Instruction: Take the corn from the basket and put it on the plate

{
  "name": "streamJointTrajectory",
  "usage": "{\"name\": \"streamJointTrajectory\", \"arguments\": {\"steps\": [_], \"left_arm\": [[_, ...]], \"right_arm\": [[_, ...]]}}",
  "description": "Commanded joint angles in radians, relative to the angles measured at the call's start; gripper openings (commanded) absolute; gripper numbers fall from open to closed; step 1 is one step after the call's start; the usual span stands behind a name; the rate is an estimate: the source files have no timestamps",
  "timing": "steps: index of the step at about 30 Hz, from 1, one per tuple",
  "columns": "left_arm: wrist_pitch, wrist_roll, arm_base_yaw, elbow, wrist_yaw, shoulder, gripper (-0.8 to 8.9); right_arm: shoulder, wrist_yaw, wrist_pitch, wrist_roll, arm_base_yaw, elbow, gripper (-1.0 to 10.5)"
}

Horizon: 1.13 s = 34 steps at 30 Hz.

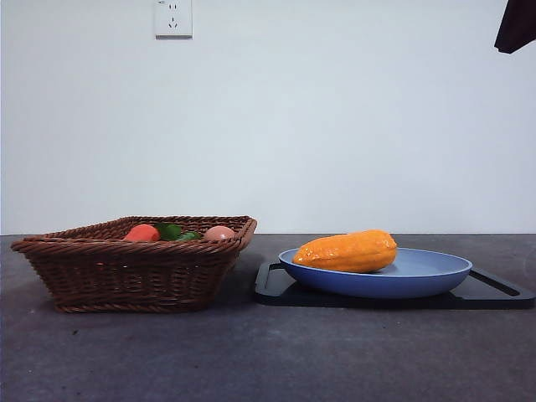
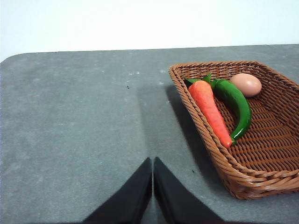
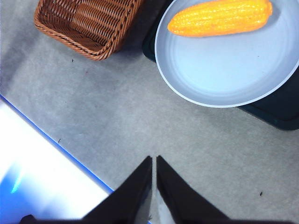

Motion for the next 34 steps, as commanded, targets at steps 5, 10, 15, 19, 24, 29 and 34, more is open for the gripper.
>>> {"name": "streamJointTrajectory", "arguments": {"steps": [5,10,15,19,24,29,34], "left_arm": [[-0.052,-0.003,0.002,-0.01,0.005,-0.001,0.08],[-0.052,-0.003,0.002,-0.01,0.005,-0.001,0.08],[-0.052,-0.003,0.002,-0.01,0.005,-0.001,0.08],[-0.052,-0.003,0.002,-0.01,0.005,-0.001,0.08],[-0.052,-0.003,0.002,-0.01,0.005,-0.001,0.08],[-0.052,-0.003,0.002,-0.01,0.005,-0.001,0.08],[-0.052,-0.003,0.002,-0.01,0.005,-0.001,0.08]], "right_arm": [[0.009,-0.001,0.045,0.0,0.003,0.013,0.0],[-0.014,-0.001,0.13,-0.097,-0.043,0.012,0.0],[-0.11,-0.034,0.396,-0.143,-0.113,-0.033,0.0],[-0.254,-0.088,0.655,-0.105,-0.226,-0.184,0.0],[-0.509,-0.015,0.962,-0.036,-0.38,-0.508,0.0],[-0.668,0.081,1.081,-0.031,-0.41,-0.706,0.0],[-0.809,0.143,1.157,-0.03,-0.407,-0.871,0.0]]}}
